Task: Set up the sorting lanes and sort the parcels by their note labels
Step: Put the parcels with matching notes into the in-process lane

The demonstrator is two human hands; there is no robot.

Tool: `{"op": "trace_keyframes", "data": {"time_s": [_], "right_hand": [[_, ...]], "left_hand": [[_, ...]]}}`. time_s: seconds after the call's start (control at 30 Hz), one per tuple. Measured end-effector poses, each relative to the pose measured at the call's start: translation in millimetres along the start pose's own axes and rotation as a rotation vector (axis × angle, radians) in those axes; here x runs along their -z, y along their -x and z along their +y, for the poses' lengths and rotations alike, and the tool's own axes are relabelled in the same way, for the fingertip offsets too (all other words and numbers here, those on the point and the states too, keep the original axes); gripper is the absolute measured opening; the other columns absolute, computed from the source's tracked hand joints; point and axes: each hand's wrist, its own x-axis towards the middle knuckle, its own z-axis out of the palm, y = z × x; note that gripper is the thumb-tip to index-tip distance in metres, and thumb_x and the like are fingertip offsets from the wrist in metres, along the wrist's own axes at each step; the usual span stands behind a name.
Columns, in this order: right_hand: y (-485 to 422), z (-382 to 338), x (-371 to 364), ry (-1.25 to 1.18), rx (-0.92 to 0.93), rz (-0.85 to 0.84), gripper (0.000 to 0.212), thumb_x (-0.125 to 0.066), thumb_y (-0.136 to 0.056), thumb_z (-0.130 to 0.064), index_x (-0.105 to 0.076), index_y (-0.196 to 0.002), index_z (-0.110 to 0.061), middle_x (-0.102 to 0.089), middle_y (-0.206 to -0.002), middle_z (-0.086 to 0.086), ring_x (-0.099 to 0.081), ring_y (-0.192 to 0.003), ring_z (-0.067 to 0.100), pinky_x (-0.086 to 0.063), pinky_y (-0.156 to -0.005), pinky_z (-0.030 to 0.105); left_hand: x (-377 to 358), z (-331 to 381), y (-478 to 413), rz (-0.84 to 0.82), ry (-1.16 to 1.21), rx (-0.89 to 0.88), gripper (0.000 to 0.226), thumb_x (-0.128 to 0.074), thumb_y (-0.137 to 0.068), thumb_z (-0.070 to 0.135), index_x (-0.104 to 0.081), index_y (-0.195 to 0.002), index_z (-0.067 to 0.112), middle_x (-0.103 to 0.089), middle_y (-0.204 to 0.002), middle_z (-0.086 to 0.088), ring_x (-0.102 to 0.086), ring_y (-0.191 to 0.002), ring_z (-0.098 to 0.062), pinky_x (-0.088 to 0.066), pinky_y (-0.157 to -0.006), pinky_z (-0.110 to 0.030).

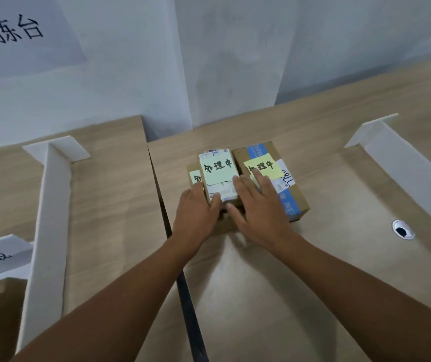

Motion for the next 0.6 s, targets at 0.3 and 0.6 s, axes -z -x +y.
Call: {"op": "trace_keyframes", "data": {"time_s": [0.3, 0.6], "right_hand": [[38, -79, 84, -0.443, 0.017, 0.143, 0.063, -0.048, -0.096, -0.054, -0.049, -0.144, -0.013, -0.046, -0.146, 0.002, -0.040, -0.138, 0.018, -0.044, -0.108, 0.042], [94, -258, 139, -0.754, 0.379, 0.182, 0.074, -0.067, -0.088, -0.043, -0.040, -0.149, -0.014, -0.038, -0.131, -0.008, -0.044, -0.125, -0.003, -0.043, -0.089, 0.002]], "left_hand": [[73, 27, 90, 0.170, 0.282, -0.076, 0.044, -0.051, -0.101, 0.047, -0.044, -0.141, 0.030, -0.055, -0.137, 0.011, -0.054, -0.120, -0.001, -0.050, -0.097, -0.024], [226, -11, 255, 0.489, 0.431, -0.097, 0.050, -0.057, -0.088, 0.046, -0.041, -0.135, 0.044, -0.059, -0.132, 0.026, -0.056, -0.122, 0.008, -0.051, -0.091, -0.014]]}}
